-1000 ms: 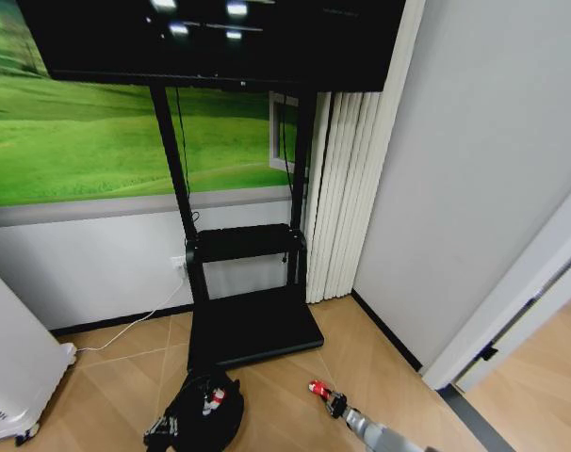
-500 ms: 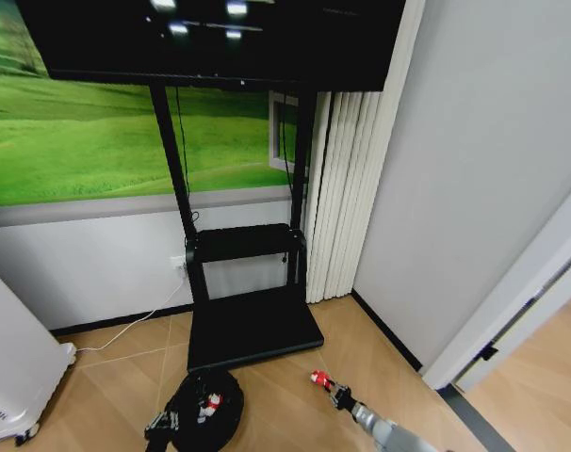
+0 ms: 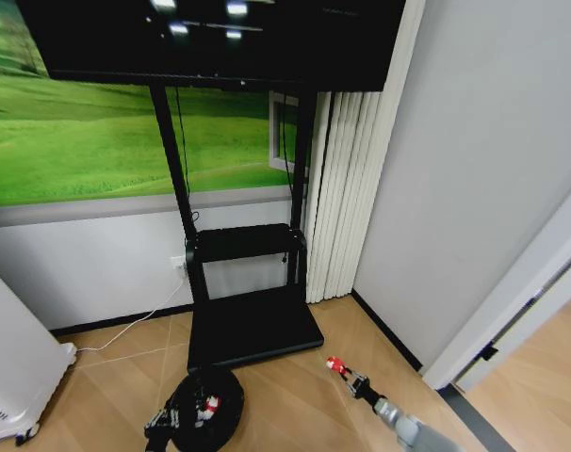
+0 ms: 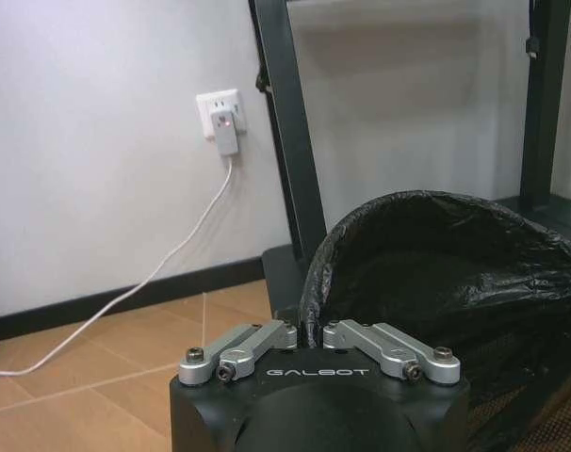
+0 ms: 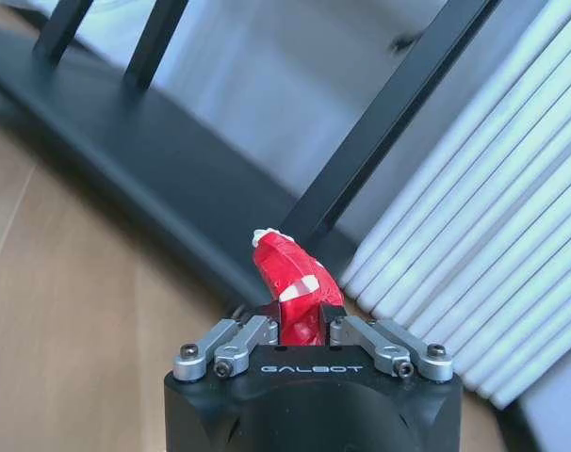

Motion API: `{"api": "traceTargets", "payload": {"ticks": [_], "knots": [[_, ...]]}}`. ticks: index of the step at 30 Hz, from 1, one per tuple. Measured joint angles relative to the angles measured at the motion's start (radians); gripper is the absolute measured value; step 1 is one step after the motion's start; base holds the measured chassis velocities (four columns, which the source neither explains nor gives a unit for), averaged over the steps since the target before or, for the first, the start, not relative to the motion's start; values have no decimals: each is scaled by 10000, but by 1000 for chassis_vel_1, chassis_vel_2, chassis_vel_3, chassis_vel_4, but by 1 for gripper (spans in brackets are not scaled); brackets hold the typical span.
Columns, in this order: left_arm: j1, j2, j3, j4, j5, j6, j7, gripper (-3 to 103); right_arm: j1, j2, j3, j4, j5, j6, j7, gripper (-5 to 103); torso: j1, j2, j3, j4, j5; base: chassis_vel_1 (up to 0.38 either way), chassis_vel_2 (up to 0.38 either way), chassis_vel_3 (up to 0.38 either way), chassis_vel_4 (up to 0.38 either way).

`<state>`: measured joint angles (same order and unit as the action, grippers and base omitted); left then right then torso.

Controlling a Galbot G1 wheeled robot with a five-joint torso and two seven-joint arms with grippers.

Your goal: Pick up the trash bin and place the garbage on the floor into it.

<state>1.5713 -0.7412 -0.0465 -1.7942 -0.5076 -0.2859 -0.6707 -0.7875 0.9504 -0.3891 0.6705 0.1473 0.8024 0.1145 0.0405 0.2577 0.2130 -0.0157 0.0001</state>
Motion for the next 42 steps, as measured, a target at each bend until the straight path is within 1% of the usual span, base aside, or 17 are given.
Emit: {"api": "traceTargets", "payload": {"ticks": [1,4,5,8,12,14,16,19,20,22,23,24,27,31,33,40,42], "knots": [[0,0,0,0,0,0,0,7,0,0,0,0,0,0,0,19,0,0,0,0,0,0,0,0,0],[-101,22,36,-19,-23,46,-31,7,-352,-631,146,1533,20,0,62,19,0,0,0,0,0,0,0,0,0],[-101,22,36,-19,-23,46,-31,7,-352,-631,146,1533,20,0,62,19,0,0,0,0,0,0,0,0,0],[-230,-40,196,-19,-24,119,-106,7,-759,-1236,302,3200,-3,1,-20,19,0,3,0,1,0,0,0,0,0],[-265,-73,250,-52,-22,177,-156,7,-960,-1601,245,4252,57,3,-137,19,0,3,0,-1,-2,0,0,0,0],[-256,-97,254,-119,-9,212,-169,7,-1040,-1989,-53,5491,152,5,-255,19,0,3,0,-1,-3,0,0,0,0],[-243,-111,247,-139,-2,217,-169,7,-1031,-2074,-186,5802,177,5,-257,19,0,2,-1,0,-3,0,0,0,0],[-209,-207,196,-193,0,234,-207,7,-705,-2347,-1429,7199,194,5,-1,19,0,3,-1,0,-2,0,0,0,0],[-209,-207,196,-193,0,234,-207,7,-705,-2347,-1429,7199,194,5,-1,19,0,3,-1,0,-2,0,0,0,0],[-218,-328,207,-206,-98,291,-310,7,-321,-2369,-2429,7756,357,1,362,19,0,3,0,1,2,0,0,0,0],[-210,-395,212,-223,-113,316,-335,7,-95,-2375,-2893,7948,453,-4,443,19,0,3,0,0,0,0,0,0,0],[-210,-395,212,-223,-113,316,-335,7,-95,-2375,-2893,7948,453,-4,443,19,0,3,0,0,0,0,0,0,0],[-56,-554,137,-273,-42,332,-341,7,926,-2104,-4233,8155,513,-10,582,19,0,3,0,-1,-3,0,0,0,0],[148,-590,48,-325,56,332,-331,7,1432,-1776,-4690,8180,737,-16,643,19,0,3,0,2,-2,0,0,0,0],[287,-644,12,-347,137,333,-307,7,1879,-1409,-5181,8159,829,-21,651,19,0,2,0,3,-1,0,0,0,0],[159,-758,87,-266,191,391,-298,7,2514,-526,-6609,7778,858,-27,748,19,0,2,0,0,-3,0,0,0,0],[126,-766,106,-231,192,398,-298,7,2591,-378,-6786,7698,859,-27,748,19,0,3,1,-1,-3,0,0,0,0]]}}
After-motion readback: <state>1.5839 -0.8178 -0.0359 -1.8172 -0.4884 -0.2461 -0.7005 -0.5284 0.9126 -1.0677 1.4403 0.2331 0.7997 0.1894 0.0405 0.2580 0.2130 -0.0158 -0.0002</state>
